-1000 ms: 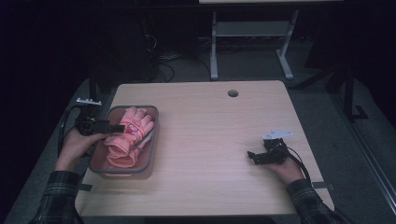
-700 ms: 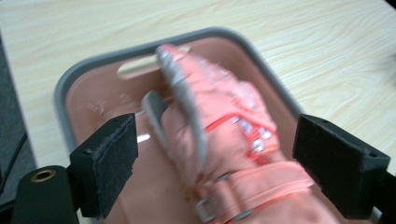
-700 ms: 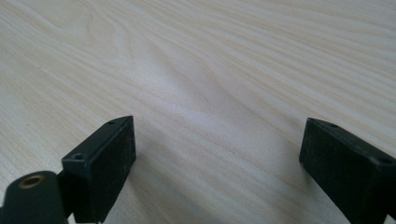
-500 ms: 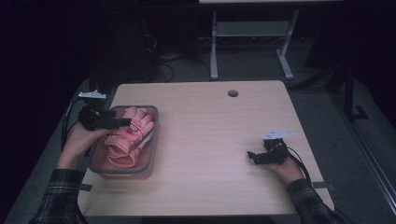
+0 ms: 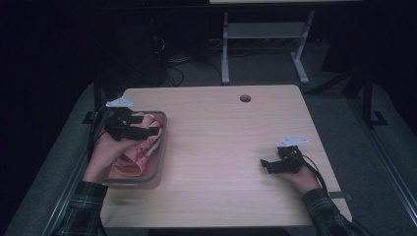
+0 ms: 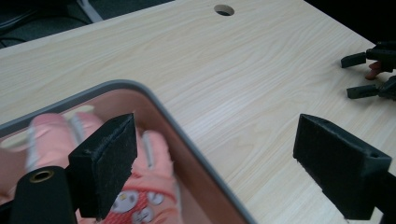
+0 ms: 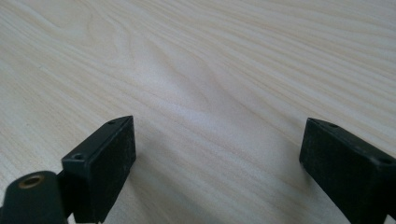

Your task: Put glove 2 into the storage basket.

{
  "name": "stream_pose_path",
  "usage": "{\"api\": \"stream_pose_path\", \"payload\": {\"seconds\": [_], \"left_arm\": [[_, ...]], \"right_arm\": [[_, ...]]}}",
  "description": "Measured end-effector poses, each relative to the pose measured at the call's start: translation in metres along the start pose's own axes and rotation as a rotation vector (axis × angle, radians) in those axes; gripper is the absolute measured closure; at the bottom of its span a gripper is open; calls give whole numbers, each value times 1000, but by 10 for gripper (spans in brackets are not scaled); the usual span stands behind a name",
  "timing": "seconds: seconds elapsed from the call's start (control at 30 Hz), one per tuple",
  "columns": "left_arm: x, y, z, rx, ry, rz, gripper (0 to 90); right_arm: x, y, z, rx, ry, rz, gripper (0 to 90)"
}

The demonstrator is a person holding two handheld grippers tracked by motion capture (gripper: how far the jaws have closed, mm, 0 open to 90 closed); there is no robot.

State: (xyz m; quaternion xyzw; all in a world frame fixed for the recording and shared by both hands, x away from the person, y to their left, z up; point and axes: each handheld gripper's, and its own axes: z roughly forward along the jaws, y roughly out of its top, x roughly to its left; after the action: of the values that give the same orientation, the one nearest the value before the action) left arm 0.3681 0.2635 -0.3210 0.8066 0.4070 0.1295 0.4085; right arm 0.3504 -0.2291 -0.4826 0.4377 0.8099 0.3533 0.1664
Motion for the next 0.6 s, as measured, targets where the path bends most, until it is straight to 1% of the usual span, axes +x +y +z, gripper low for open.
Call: {"api": "stream_pose_path", "payload": {"seconds": [0.1,0.23,0.37,0.4,0.43,0.47,0.6], "left_arm": [[-11,3,6,0,-12,11,131],[-26,6,15,2,-12,34,130],[-43,7,28,3,-34,61,130],[-47,7,31,5,-47,66,130],[-52,6,35,3,-51,65,131],[-56,6,39,11,-57,74,130],[-73,1,55,17,-85,103,131]], "right_arm": [[0,0,0,0,0,0,100],[0,0,0,0,0,2,101],[0,0,0,0,0,1,101],[0,0,0,0,0,1,100],[0,0,0,0,0,1,100],[0,0,0,0,-1,0,100],[0,0,0,2,1,3,100]]}}
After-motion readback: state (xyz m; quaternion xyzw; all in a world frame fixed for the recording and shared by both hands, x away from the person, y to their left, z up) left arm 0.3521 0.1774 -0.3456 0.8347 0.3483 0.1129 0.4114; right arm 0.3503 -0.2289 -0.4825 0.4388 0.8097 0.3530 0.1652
